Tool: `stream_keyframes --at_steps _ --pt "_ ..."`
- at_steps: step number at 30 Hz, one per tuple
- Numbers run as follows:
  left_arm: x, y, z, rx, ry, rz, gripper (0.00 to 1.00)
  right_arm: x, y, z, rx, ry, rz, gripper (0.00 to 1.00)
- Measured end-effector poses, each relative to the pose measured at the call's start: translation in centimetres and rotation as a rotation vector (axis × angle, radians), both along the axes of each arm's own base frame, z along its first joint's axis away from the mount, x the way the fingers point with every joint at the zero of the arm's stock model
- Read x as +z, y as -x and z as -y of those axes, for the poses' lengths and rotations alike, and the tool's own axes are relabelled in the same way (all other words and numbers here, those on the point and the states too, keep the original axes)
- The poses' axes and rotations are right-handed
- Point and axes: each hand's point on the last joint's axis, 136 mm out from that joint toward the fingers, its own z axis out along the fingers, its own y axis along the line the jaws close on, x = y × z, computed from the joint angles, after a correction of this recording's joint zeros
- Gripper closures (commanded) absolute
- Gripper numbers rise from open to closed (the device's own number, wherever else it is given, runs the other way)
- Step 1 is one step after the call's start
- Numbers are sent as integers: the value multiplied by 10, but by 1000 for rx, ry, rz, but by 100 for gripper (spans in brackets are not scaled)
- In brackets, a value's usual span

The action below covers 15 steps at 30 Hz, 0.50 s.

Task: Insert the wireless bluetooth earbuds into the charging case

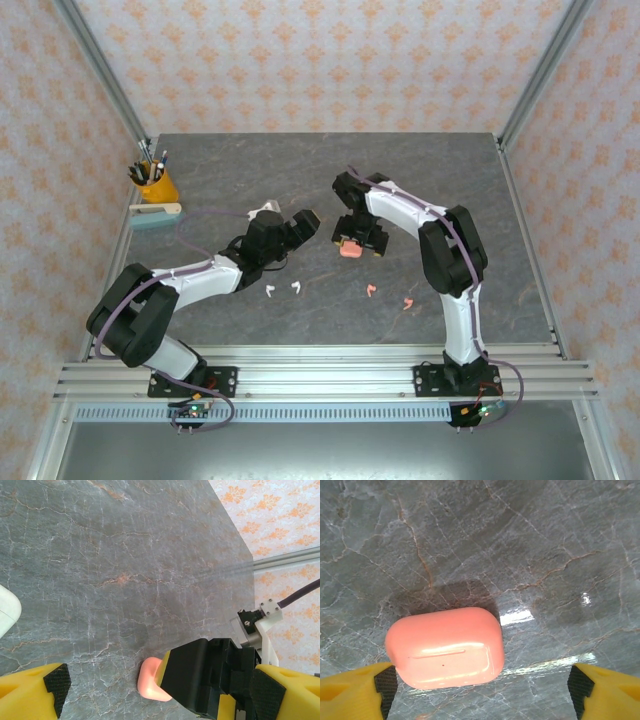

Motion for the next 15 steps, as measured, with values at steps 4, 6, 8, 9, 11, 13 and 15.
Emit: stream_keyframes --at_steps 4,6,8,9,11,13,15 --pt "-1 0 0 -2 -3 0 5 9 -8 -5 53 -5 11 8" --pt "-1 0 0 -2 -3 0 5 10 -14 -9 78 -8 19 10" --pt "-1 0 0 -2 -3 0 5 6 -18 -12 104 -3 15 12" --pt "-1 0 0 -2 -3 0 5 4 -18 -12 113 3 8 13" --pt "-1 0 0 -2 -3 0 5 -3 -15 -12 127 14 -12 14" --pt "-1 0 0 -2 -3 0 5 -11 -12 -10 133 28 -37 14" --pt "-1 0 0 -2 -3 0 5 -16 -10 -9 136 37 -54 15"
